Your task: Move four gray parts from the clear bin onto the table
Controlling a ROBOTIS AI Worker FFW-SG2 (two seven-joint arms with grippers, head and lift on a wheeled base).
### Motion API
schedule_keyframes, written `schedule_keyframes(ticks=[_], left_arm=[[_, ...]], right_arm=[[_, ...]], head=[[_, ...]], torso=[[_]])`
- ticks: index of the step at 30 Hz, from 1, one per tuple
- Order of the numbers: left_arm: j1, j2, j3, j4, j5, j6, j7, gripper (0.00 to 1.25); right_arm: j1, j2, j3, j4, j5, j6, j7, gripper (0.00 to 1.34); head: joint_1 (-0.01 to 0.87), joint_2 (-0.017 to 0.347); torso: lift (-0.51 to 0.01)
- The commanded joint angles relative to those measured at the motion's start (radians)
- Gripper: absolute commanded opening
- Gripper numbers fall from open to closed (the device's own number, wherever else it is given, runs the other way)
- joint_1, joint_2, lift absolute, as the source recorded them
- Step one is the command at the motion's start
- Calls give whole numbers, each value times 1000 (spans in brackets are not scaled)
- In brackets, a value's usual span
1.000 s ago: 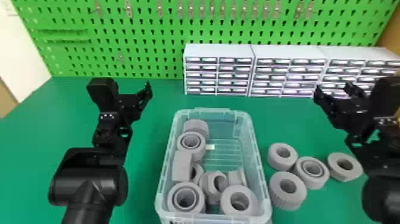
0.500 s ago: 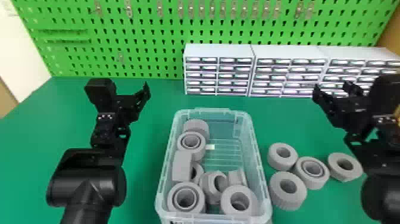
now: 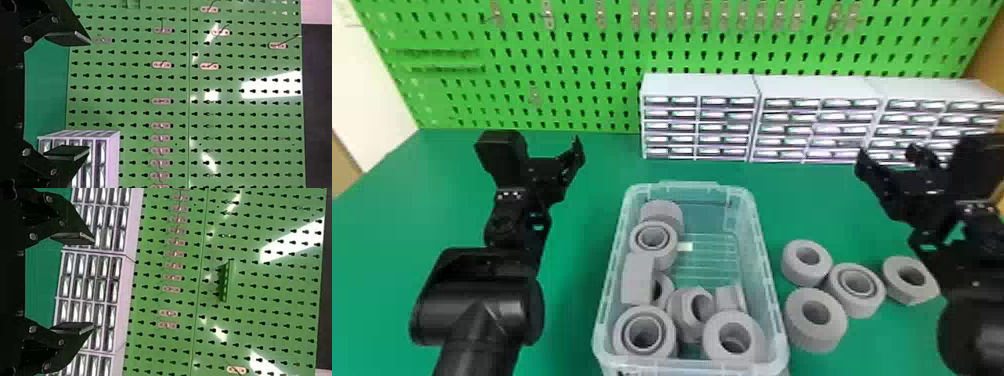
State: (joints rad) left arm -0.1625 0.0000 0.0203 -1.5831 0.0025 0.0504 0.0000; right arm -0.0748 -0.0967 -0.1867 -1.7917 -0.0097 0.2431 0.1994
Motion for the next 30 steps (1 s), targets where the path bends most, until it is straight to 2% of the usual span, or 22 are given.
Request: schedule_keyframes(ticks=[1,30], left_arm=[[1,-3,3,-2,-1,0,0,953],[9,-3,6,-2,4,-1,0,953]], right_arm=[[0,-1,4,0,-1,-1,2,845],[1,-5,38,8,-3,10,0,845]], head=[[693,72],[693,72]], torso=[[-52],[-52]])
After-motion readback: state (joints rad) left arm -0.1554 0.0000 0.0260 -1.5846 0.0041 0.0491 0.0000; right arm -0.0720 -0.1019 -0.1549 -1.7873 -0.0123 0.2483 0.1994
